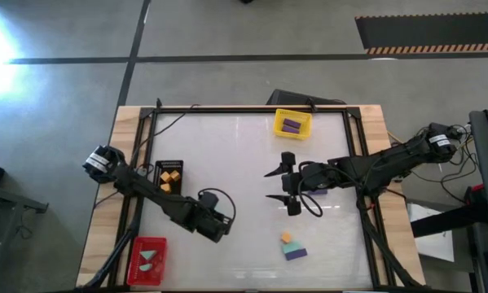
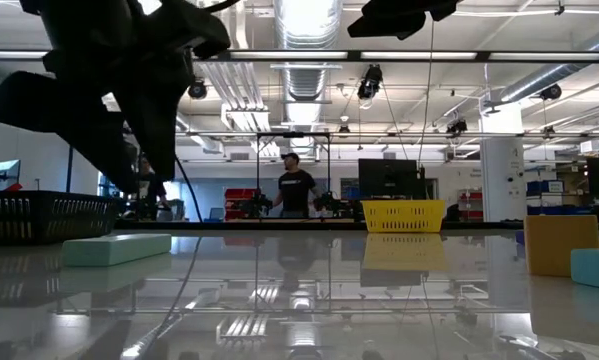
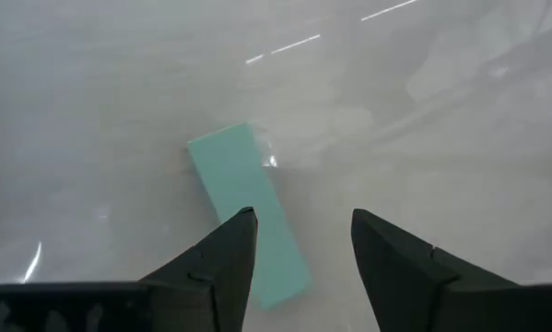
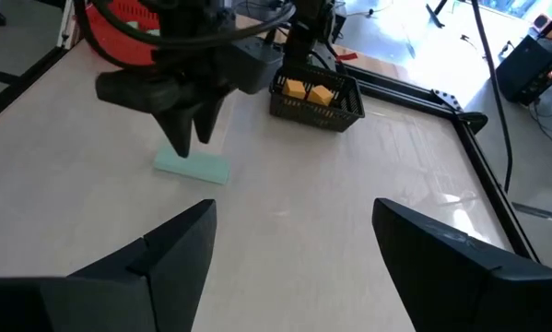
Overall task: Sort & place blocks by color
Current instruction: Put the light blue block into the red bin
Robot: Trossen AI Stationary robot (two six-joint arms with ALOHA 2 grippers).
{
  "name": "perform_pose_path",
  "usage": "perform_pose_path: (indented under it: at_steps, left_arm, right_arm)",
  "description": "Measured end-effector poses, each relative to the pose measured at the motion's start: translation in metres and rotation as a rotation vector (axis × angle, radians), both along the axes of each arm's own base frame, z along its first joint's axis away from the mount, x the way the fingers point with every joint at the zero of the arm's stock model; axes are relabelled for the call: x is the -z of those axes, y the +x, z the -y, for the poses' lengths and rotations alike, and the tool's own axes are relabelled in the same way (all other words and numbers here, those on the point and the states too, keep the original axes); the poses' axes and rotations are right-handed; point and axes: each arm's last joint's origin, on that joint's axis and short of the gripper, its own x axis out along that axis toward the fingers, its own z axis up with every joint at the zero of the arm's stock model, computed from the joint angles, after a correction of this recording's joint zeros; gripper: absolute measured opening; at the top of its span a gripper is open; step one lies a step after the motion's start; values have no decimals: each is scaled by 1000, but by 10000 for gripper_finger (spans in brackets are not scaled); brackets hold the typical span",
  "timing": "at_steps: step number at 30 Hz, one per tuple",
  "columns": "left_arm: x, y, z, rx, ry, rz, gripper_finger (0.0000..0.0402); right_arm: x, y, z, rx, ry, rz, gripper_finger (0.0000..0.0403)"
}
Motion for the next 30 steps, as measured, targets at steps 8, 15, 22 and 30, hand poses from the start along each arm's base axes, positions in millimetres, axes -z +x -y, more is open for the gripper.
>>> perform_pose_path:
  at_steps: [8,15,22,30]
  left_arm:
    - [4,0,-2,-9,10,-9,233]
    - [34,8,2,-39,37,-84,258]
    - [46,12,5,-45,34,-122,258]
    - [46,12,5,-49,32,-122,258]
  right_arm:
    - [0,0,0,-3,-5,0,283]
    - [1,0,0,-3,-8,-7,283]
    - [1,0,0,-3,-8,-7,283]
    - [1,0,0,-3,-7,-7,283]
